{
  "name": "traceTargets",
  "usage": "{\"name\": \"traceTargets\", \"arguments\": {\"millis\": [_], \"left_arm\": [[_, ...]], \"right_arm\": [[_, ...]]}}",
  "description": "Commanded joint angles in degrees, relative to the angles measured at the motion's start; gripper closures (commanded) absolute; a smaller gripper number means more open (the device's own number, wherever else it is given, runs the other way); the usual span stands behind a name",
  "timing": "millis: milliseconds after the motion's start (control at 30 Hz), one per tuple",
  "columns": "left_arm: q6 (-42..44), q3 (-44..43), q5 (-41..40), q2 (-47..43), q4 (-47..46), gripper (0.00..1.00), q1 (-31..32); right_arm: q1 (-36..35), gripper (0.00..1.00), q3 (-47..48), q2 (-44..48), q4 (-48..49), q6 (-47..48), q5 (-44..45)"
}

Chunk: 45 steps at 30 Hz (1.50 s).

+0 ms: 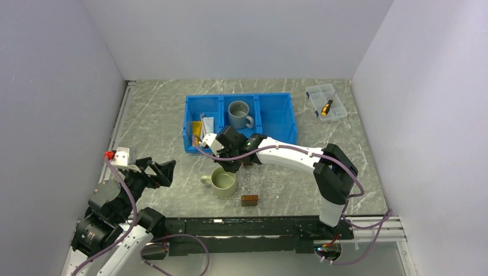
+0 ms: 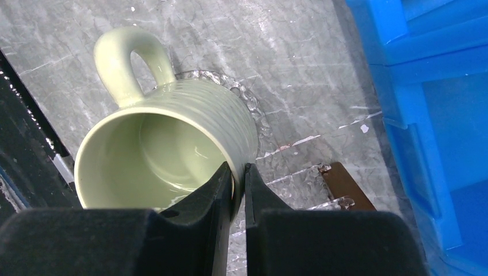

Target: Prepare toiletry sets of a toothbrush and toothpaste on the tray

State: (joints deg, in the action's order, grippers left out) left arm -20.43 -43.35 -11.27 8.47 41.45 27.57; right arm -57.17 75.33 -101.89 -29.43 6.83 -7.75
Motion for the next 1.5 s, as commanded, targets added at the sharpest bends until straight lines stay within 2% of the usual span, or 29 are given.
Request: {"name": "traceTargets", "arguments": {"millis": [0,133,333,733,1133,1467], "left_arm": [[0.00,0.02,0.54,0.61,-1.19,0.01,-0.21],[-0.01,0.02,0.54,0.57,-1.19,0.01,-0.16],[-0.10,0.02,0.48,0.50,-1.20,0.01,-0.17],[-0.06,0.02,0.50,0.59,-1.20,0.01,-0.16],[-0.01,0.11,0.60,0.62,-1.19,0.01,-0.19],[0.12,0.07,0.66,1.03,-1.29,0.01,-0.17]], "right_arm": [[-0.20,1.00,0.64,4.04,4.00,-1.38,-0.62],[-0.19,1.00,0.69,4.09,4.02,-1.54,-0.18],[-0.23,0.75,0.59,4.51,4.48,-1.84,0.29],[-0.24,0.52,3.65,5.30,2.61,-1.15,2.23],[4.65,0.49,12.31,4.94,-3.02,-1.65,11.52],[10.56,0.47,27.47,-4.97,-10.27,-10.21,18.82]]}}
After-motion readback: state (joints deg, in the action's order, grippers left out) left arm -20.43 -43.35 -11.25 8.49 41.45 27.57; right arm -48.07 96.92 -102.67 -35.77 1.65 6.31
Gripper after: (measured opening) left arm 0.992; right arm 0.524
